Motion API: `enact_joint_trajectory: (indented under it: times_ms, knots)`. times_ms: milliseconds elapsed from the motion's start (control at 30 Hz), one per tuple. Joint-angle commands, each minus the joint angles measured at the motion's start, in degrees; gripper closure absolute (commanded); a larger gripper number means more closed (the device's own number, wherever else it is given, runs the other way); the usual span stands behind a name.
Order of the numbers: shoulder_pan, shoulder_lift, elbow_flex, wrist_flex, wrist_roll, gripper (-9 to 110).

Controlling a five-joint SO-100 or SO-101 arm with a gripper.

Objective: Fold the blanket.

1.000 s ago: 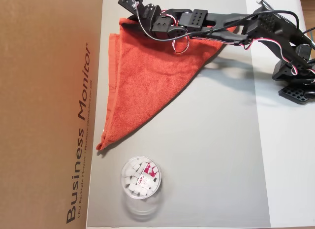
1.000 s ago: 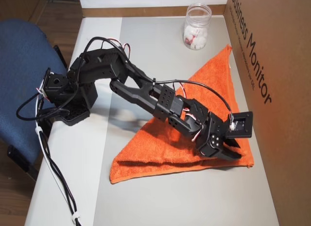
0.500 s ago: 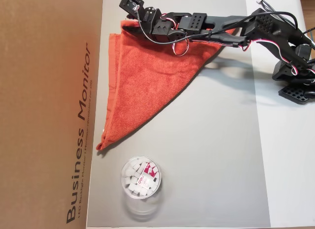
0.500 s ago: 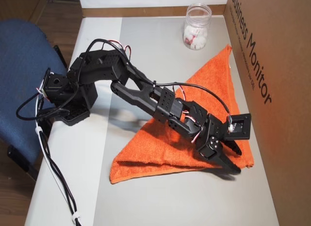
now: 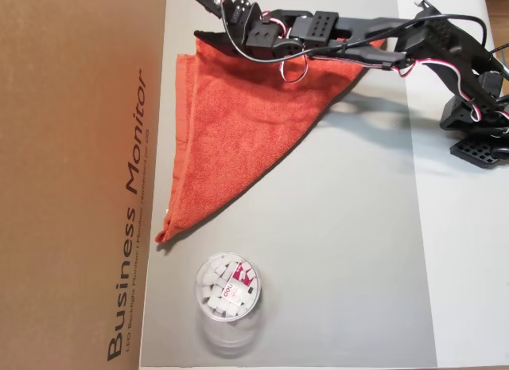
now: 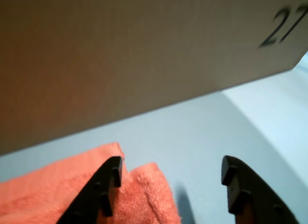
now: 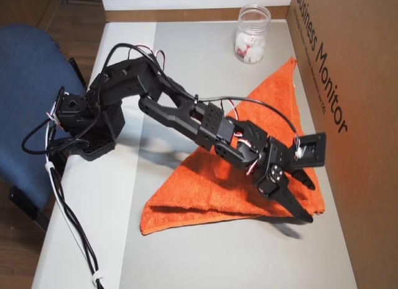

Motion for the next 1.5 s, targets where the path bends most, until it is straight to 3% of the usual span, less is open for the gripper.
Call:
enact_joint_trajectory:
  times_ms: [0,233,867,1333,1467]
  knots:
    - [1.5,10.9,4.8,-0.3,-0.4,80]
    - [4.3,24.5,20.9,-0.3,0.5,80]
    - [7.5,60.4,57.2,-0.3,28.7,80]
    - [7.8,86.2,82.7,-0.2,36.1,80]
    - [7.9,92.4,85.9,6.5,36.1,80]
